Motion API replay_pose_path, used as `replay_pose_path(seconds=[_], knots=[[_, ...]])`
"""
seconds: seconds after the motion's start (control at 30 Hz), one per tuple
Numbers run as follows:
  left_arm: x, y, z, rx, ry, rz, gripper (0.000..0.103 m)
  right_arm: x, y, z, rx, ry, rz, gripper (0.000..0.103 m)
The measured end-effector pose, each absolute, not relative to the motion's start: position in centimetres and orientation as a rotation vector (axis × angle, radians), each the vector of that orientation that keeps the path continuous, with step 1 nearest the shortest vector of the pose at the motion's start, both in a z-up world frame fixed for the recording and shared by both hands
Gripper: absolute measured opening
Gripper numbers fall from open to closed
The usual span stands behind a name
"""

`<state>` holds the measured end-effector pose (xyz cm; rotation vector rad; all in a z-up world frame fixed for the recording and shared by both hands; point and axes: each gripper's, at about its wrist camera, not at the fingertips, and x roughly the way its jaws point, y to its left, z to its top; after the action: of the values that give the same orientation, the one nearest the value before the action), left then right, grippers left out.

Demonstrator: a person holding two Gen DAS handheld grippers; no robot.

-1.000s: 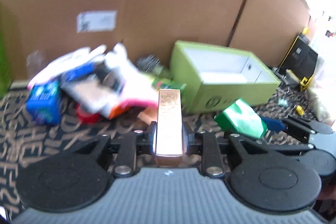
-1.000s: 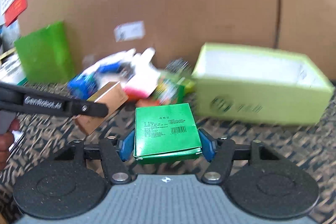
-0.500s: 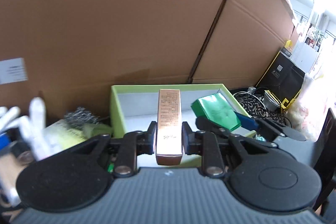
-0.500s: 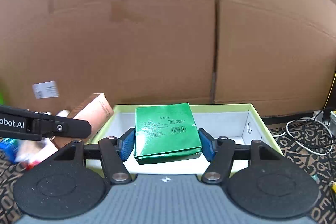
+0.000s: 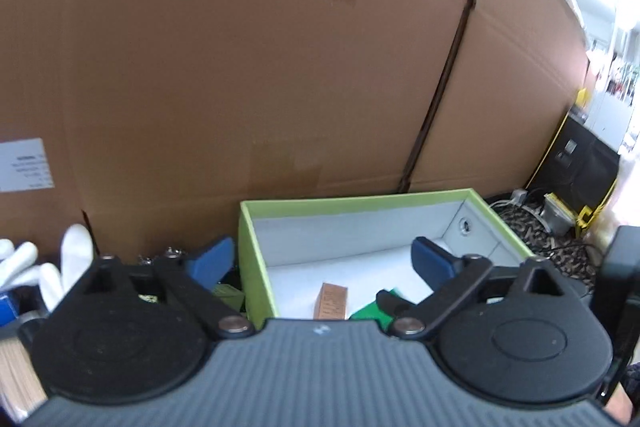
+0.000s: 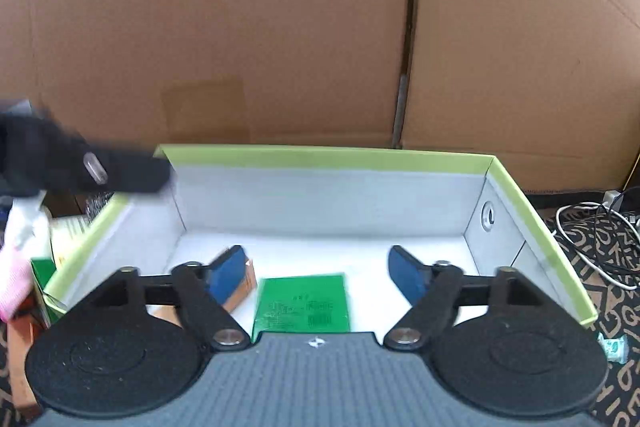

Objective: Organize objects
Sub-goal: 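Carry both boxes into the green shoebox and open both tools, then grasp the toothpick bag with the left tool while the right tool grasps another copper box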

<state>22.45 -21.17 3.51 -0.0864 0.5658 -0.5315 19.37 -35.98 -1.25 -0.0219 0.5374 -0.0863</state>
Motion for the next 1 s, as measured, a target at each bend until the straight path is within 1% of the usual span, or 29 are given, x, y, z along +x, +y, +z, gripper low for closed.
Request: replay_pose_path(seconds=[0.07,0.17,0.23,0.33,0.4,0.57,0.73,0.8,0.93,0.97,1.0], knots=[[21.4,-20.5,4.4,-0.099,0.541,-0.525,0.103,18.9,-35.5,-0.9,-0.038,0.552,-0.076,0.083],[19.3,-19.0,5.9,-0.108,0.516,-0.506,0.103,16.9,-34.5,1.1,-0.047,0.495,-0.078,0.085],[17.7,-17.3,6.9,-0.125,0.514,-0.494,0.103,14.9,-33.5,2.6,-0.047,0.426,-0.065,0.092],[15.0,-13.3,8.1,-0.146,0.536,-0.47,0.103,12.2,-31.9,4.3,-0.04,0.333,-0.023,0.096],[13.2,-11.1,7.9,-0.158,0.539,-0.443,0.103,10.3,-30.6,4.5,-0.04,0.294,0.009,0.099],[9.6,-6.2,5.5,-0.139,0.559,-0.35,0.103,7.8,-27.2,2.9,-0.037,0.286,0.1,0.099],[8.2,-2.1,2.0,-0.173,0.631,-0.281,0.103,6.7,-23.0,-1.4,-0.043,0.381,0.2,0.099],[8.5,-1.1,0.8,-0.205,0.668,-0.259,0.103,7.4,-21.9,-2.9,-0.036,0.438,0.237,0.098],[9.3,0.1,-0.6,-0.236,0.691,-0.229,0.103,9.0,-20.7,-4.5,-0.062,0.525,0.264,0.089],[9.5,0.2,-0.7,-0.238,0.692,-0.224,0.103,9.3,-20.7,-4.5,-0.069,0.53,0.265,0.088],[9.9,0.3,-0.8,-0.242,0.691,-0.224,0.103,9.5,-20.5,-4.6,-0.074,0.533,0.266,0.083]])
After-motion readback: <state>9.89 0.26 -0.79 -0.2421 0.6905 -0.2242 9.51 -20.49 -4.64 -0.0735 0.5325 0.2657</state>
